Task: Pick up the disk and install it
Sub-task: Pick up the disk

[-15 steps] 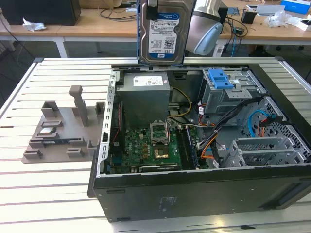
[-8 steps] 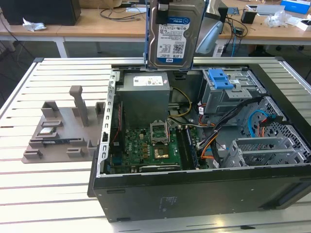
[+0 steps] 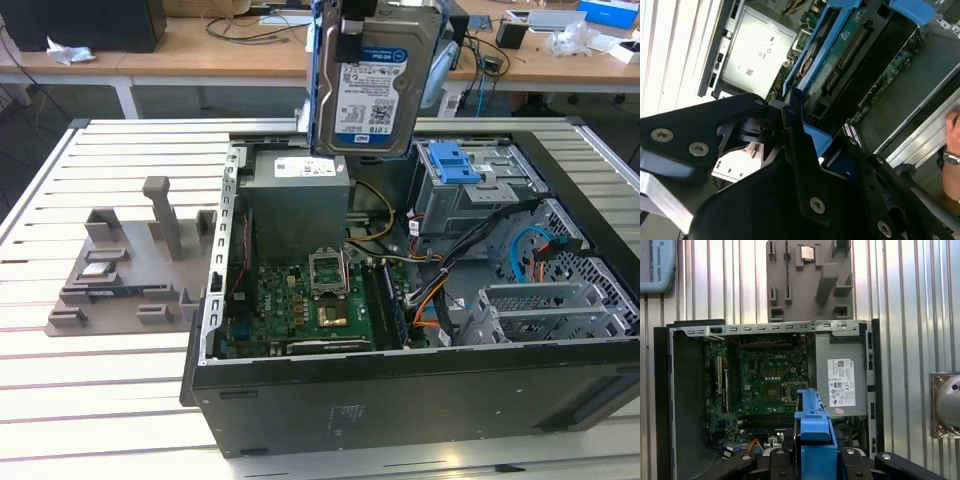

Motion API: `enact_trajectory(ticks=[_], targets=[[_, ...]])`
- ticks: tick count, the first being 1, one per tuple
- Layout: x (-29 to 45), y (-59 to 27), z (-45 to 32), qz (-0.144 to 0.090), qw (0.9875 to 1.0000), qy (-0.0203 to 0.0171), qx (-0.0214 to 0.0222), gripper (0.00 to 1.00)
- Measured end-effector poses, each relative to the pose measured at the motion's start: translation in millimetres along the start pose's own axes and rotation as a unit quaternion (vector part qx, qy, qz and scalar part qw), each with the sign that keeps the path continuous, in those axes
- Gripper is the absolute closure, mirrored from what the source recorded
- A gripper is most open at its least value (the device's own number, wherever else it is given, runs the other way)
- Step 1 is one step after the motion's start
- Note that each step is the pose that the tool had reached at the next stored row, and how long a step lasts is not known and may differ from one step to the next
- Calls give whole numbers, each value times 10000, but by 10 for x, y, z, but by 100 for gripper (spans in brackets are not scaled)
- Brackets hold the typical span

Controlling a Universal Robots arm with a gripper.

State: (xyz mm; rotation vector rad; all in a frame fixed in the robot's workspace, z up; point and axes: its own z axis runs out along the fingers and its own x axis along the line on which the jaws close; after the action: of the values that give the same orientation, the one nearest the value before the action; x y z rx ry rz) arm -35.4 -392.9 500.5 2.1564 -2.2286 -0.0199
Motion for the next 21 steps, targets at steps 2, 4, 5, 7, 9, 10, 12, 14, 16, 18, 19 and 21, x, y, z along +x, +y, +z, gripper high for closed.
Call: enact_trajectory(ticks=[2,4,5,7,9,10,12,14,16,18,19,21], targets=[[155,-12,9,1,10000,-1,1,63],[244,-24,12,0,10000,0,0,63],[270,-29,13,0,10000,-1,0,63],[362,-49,17,1,10000,-1,-1,63],[409,-62,18,0,10000,0,-2,63],[432,-68,19,0,10000,0,-2,63],[479,-80,22,0,10000,-1,-2,63],[537,-95,23,0,10000,0,-3,63],[609,-115,26,0,10000,-1,-4,63],[692,-140,28,0,10000,0,-5,63],[715,-146,29,0,10000,0,-5,63],[767,-158,31,0,10000,0,-6,63]])
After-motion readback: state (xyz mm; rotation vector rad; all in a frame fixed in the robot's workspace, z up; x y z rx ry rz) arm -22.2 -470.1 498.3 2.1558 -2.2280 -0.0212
